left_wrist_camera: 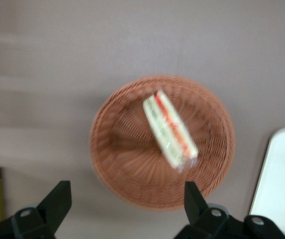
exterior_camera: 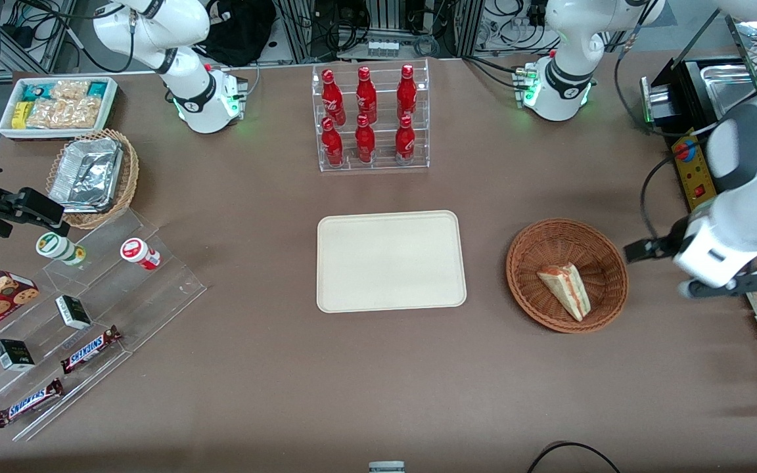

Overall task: Place sandwich from basket to tray
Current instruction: 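Move the left gripper over the wicker basket above the wrapped sandwich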

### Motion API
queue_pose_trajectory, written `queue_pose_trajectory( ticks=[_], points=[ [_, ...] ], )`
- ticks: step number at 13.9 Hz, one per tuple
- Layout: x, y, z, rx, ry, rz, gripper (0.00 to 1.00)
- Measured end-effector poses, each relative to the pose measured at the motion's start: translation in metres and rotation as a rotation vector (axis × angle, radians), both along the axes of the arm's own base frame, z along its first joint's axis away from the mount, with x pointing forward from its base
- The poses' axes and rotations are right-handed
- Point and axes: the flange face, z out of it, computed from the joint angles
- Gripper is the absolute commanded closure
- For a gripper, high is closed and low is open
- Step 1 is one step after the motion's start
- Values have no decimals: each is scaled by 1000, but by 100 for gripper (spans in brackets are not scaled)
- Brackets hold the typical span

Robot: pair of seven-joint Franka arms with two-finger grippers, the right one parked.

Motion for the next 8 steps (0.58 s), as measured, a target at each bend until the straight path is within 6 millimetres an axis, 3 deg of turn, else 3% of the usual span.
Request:
queue_pose_trajectory(
  ticks=[2, 5, 8],
  points=[
    [-2, -19, -35, -9, -41, 120, 0],
    [-10, -34, -62, -12, -60, 302, 0],
    [-22, -44, -93, -17, -54, 347, 0]
  ],
)
